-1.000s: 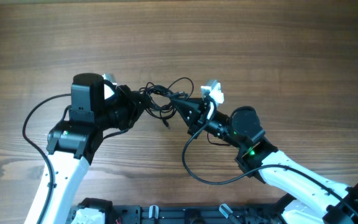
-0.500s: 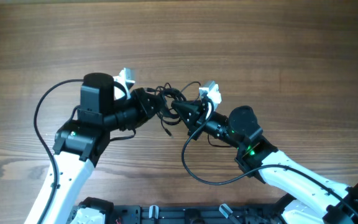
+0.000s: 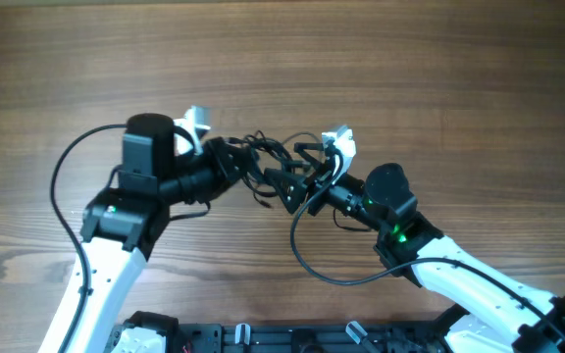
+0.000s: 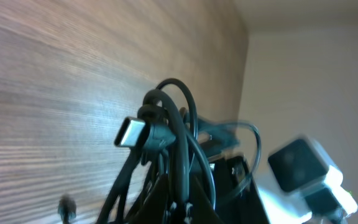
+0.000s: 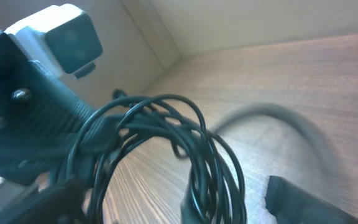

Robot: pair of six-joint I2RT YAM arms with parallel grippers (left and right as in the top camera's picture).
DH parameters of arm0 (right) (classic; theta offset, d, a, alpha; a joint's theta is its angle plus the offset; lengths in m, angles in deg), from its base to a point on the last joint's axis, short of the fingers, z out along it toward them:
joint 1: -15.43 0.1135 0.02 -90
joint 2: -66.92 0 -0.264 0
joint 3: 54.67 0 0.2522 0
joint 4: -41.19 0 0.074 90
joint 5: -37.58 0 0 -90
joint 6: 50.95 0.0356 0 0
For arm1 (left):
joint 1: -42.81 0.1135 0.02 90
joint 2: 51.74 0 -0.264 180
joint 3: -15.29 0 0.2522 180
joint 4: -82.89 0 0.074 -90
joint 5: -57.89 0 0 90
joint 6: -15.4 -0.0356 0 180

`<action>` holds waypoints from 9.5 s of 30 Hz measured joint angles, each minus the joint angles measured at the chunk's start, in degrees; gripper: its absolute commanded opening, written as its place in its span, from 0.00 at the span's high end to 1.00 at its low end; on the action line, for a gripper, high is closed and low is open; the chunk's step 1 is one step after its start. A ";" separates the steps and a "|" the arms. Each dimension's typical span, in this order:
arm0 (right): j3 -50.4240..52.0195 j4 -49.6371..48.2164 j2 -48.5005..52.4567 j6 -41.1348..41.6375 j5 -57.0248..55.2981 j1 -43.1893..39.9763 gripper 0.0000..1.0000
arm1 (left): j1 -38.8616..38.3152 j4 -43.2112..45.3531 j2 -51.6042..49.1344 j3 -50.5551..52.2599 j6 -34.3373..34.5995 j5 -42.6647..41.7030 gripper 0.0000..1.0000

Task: Untangle cables

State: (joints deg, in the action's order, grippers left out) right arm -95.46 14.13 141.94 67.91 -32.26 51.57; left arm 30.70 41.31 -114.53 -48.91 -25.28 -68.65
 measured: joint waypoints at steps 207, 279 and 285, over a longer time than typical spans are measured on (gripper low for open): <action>-0.02 5.16 7.54 76.37 0.63 0.42 0.56 | 4.68 -0.17 -0.37 0.11 -5.62 -3.45 0.96; -0.02 -1.55 6.60 23.45 -6.40 7.89 0.95 | -1.44 1.11 -4.48 0.11 -5.35 -2.05 0.96; -0.61 1.42 5.66 18.25 -6.64 7.52 0.96 | -3.65 7.23 -5.05 0.31 -4.94 -2.67 0.96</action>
State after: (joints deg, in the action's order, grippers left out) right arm -96.07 15.55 147.60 86.16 -38.90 59.09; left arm 27.04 48.55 -119.58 -48.60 -30.22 -71.32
